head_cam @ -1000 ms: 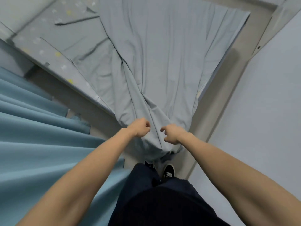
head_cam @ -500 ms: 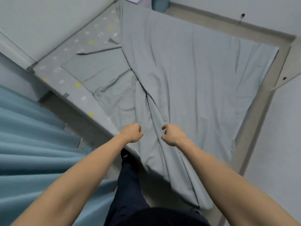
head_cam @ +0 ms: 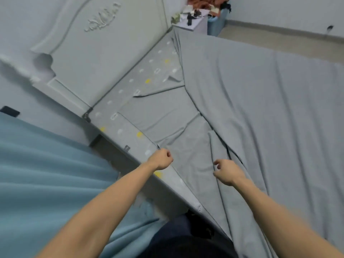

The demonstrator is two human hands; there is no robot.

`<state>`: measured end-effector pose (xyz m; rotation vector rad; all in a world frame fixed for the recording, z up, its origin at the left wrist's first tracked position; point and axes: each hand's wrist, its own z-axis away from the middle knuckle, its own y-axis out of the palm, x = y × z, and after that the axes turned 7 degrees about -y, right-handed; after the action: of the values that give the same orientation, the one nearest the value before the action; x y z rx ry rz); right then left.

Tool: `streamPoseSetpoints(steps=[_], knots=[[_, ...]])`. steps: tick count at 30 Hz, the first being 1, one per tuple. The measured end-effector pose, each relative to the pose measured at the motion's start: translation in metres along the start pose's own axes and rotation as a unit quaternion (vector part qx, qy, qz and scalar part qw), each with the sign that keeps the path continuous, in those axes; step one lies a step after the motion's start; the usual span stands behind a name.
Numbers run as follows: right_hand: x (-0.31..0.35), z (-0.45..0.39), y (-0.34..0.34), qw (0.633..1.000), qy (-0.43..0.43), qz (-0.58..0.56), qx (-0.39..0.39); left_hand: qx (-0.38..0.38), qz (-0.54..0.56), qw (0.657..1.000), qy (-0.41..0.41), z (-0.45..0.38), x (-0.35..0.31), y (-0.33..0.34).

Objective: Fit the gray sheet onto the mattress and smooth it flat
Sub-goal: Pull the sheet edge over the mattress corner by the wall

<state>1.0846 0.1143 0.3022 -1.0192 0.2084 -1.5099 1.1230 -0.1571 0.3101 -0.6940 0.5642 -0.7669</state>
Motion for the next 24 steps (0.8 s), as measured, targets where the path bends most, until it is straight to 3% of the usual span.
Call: streamPoseSetpoints(steps=[5, 10, 14, 16, 19, 24], knots=[[0.066, -0.069, -0.005, 1.000, -0.027, 0.002, 0.012, -0.024, -0.040, 0.999, -0.019, -0.029, 0.055, -0.049], [0.143, -0.141, 0.011, 0.998, -0.033, -0.032, 0.031, 0.023, -0.067, 0.997, -0.037, -0.105, 0.114, -0.109], [0.200, -0.240, 0.032, 0.998, -0.008, -0.051, 0.031, 0.079, -0.076, 0.994, -0.022, -0.219, 0.161, -0.156], [0.221, -0.257, 0.028, 0.997, -0.002, -0.073, 0.024, 0.071, -0.077, 0.994, -0.008, -0.243, 0.166, -0.173], [0.280, -0.359, 0.065, 0.988, 0.059, -0.138, 0.038, 0.100, -0.129, 0.986, 0.024, -0.360, 0.215, -0.209], [0.353, -0.460, 0.106, 0.966, 0.140, -0.211, 0.056, 0.126, -0.186, 0.974, 0.035, -0.489, 0.275, -0.264]])
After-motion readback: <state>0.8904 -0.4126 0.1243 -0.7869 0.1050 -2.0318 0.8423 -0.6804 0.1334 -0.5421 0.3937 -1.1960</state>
